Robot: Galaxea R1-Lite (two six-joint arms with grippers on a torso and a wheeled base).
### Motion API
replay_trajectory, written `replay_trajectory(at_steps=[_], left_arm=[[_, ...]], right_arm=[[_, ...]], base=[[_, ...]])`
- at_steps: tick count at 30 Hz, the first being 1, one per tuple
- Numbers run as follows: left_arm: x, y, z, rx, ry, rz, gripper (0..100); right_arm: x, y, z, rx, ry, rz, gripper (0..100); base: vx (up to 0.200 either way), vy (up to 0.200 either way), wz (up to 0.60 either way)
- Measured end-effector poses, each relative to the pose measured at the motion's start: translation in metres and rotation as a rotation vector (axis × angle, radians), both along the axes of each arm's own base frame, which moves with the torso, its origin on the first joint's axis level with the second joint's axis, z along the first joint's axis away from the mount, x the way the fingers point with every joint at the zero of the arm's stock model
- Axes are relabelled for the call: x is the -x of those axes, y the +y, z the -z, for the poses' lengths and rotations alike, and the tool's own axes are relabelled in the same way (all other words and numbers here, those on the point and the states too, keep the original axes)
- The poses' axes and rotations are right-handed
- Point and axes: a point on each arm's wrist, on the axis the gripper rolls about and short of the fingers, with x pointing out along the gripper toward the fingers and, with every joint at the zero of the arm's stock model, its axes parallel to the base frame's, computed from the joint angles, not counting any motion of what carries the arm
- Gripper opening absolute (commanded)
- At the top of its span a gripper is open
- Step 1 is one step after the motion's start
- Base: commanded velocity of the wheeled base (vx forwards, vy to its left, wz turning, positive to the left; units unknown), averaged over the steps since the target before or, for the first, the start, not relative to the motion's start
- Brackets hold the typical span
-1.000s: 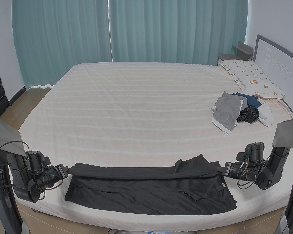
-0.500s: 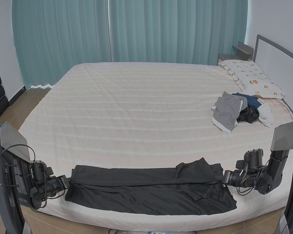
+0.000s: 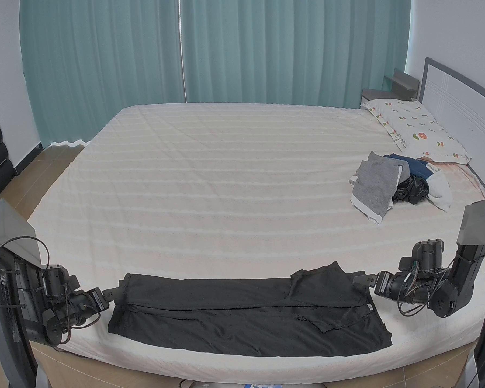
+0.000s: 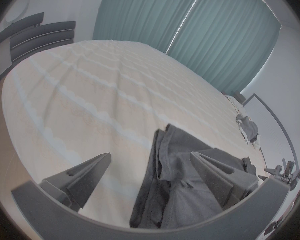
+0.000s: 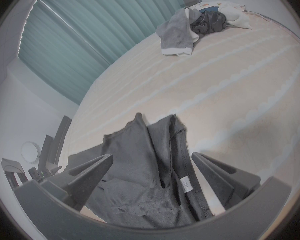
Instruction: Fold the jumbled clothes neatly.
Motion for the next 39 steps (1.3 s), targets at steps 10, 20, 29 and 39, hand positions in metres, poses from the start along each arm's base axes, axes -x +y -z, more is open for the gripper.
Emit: replay_trajectory(at_steps=[10,20,29,39], left_arm=[[-0.020,0.009,-0.023,0.131,-0.128,-0.129,100],[-0.063,-0.014,-0.030,0.148,-0.130,-0.107,100],[-0.107,-0.031,-0.036,0.207,-0.028,-0.179,100],[-0.116,-0.040,-0.030,0.216,-0.008,-0.161,100]], right_arm=[[-0.002,-0.008,-0.016,-0.071,-0.030,0.084,100],[-0.007,-0.009,-0.022,-0.138,-0.029,0.140,100],[-0.011,-0.007,-0.023,-0.147,-0.035,0.139,100],[-0.022,-0.008,-0.016,-0.116,-0.043,0.183,100]], base=[[0.000,0.000,0.00],[0.000,0.000,0.00],[0.000,0.000,0.00],[0.000,0.000,0.00]])
